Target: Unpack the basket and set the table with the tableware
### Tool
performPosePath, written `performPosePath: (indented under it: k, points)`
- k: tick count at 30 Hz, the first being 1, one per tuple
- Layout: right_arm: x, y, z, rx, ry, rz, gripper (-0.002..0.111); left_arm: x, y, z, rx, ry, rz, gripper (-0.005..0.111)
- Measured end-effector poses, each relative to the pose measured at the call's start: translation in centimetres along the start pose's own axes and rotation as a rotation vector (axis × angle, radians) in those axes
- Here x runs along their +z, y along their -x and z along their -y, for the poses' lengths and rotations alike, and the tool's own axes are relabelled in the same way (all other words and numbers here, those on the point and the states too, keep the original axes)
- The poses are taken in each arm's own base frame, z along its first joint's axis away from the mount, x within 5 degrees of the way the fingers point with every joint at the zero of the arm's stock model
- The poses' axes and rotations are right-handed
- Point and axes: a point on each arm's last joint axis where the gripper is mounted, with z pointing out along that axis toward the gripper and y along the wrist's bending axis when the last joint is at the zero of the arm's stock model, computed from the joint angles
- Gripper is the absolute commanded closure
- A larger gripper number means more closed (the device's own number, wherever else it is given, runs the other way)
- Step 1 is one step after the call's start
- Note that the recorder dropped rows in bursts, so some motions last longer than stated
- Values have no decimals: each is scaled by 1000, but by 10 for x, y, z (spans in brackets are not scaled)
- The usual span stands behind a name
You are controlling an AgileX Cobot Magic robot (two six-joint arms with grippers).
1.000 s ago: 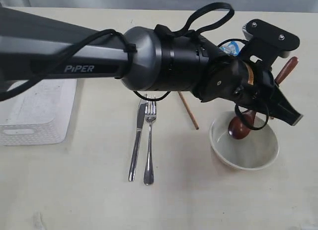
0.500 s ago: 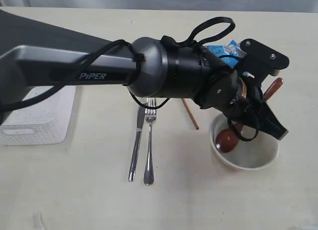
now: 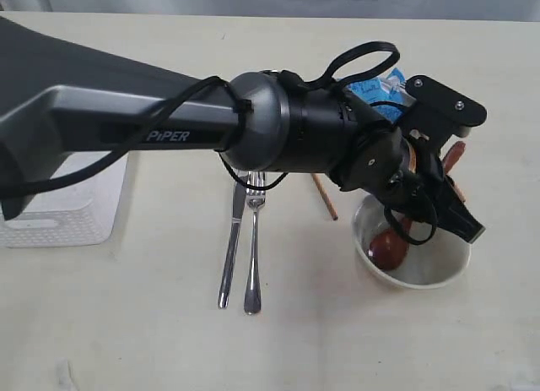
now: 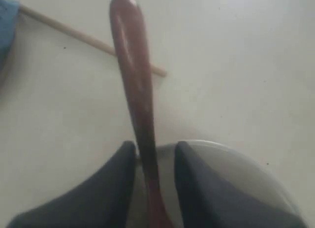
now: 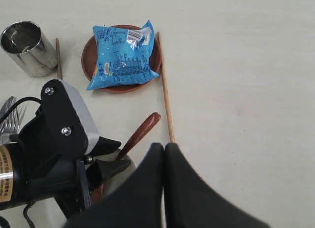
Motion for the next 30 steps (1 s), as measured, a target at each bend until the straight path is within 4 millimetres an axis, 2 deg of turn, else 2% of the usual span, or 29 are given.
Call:
performPosePath:
  k: [1, 4, 8, 10, 13, 17, 23, 26, 30]
  points:
    - [0, 0, 0, 0, 0, 0, 109, 0, 0, 0, 0, 0, 0, 57]
    - [0, 0, 1, 18, -15, 1, 109, -7, 5, 1, 4, -1, 13, 57]
    - [3, 0, 8, 47, -94, -13, 109, -33, 21, 4, 41, 1, 45, 61]
    - [5, 1, 10, 53, -120, -20, 109, -50, 29, 5, 74, 10, 54, 66]
    - [10, 2, 9, 58, -119, -36, 109, -79, 39, 6, 108, 34, 48, 81]
    - [17, 6, 2, 35, -64, -44, 109, -128, 53, 4, 108, 92, 96, 106]
    - [37, 12, -16, -16, 91, -76, 109, -213, 57, -2, 81, 178, 265, 106]
    - [30, 14, -26, -45, 220, -23, 109, -263, 47, -4, 81, 185, 367, 106]
    - [14, 13, -38, -117, 375, 46, 109, -322, 19, -5, 93, 157, 514, 106]
